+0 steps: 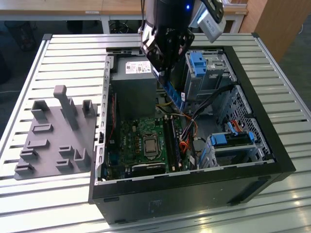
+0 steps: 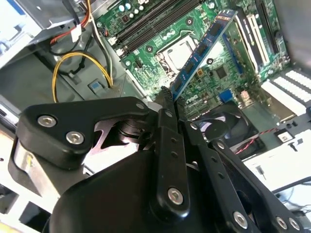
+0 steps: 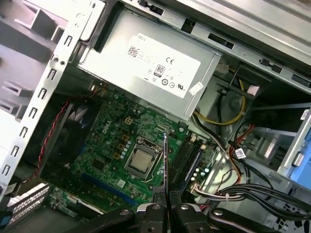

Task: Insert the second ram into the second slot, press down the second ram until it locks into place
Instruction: 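Insert the second ram into the second slot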

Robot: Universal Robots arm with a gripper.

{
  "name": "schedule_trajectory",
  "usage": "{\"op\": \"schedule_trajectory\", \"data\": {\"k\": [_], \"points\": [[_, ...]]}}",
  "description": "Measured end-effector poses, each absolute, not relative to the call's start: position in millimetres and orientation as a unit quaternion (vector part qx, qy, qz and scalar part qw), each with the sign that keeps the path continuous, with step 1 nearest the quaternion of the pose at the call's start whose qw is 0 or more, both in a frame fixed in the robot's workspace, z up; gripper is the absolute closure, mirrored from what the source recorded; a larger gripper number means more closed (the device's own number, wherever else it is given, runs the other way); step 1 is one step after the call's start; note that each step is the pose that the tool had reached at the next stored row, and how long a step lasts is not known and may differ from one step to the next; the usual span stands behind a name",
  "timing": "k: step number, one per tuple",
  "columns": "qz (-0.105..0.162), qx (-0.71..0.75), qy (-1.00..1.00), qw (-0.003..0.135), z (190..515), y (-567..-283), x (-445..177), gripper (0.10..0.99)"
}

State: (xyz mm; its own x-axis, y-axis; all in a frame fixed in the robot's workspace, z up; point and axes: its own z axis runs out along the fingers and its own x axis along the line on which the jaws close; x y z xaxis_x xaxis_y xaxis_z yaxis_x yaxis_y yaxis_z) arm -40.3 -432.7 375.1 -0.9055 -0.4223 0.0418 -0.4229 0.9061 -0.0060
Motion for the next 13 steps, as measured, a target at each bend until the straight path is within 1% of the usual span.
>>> {"op": "schedule_trajectory", "data": {"k": [13], "points": [[0.007, 0.142, -0.99, 0.02, 375.1, -432.7, -40.3, 0.949]]}}
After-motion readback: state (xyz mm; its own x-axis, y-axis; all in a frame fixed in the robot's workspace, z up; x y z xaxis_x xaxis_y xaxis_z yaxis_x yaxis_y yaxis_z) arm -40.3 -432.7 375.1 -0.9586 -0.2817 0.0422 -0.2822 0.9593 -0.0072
